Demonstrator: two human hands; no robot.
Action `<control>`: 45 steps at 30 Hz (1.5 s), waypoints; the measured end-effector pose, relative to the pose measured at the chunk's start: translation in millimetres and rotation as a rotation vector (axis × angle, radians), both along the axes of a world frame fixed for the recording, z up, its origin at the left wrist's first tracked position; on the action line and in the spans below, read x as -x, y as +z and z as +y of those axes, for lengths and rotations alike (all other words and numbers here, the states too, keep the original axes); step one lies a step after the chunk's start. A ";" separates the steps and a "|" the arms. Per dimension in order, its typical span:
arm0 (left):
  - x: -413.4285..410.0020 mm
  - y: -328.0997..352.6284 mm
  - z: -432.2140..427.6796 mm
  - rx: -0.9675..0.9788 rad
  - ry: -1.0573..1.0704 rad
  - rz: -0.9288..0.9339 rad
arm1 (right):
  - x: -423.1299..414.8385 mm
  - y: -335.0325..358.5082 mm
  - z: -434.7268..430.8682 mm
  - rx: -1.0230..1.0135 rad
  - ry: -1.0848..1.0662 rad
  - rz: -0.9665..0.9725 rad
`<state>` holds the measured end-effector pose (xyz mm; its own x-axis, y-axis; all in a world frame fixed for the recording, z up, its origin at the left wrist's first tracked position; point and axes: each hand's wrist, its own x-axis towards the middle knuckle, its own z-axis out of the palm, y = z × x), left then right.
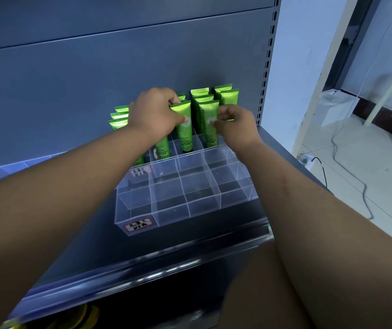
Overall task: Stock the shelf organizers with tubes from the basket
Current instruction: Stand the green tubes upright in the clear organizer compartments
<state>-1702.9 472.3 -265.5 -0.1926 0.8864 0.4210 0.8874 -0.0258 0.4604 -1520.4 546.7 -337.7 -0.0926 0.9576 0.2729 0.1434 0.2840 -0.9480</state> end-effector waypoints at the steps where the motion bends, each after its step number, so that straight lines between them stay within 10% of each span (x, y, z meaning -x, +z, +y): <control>1: 0.1 -0.9 0.0 -0.001 0.004 0.001 | 0.6 -0.1 0.0 -0.002 0.005 -0.005; 45: 5.5 -7.3 -4.2 -0.080 0.078 0.141 | -4.1 0.4 -1.7 0.067 -0.031 -0.030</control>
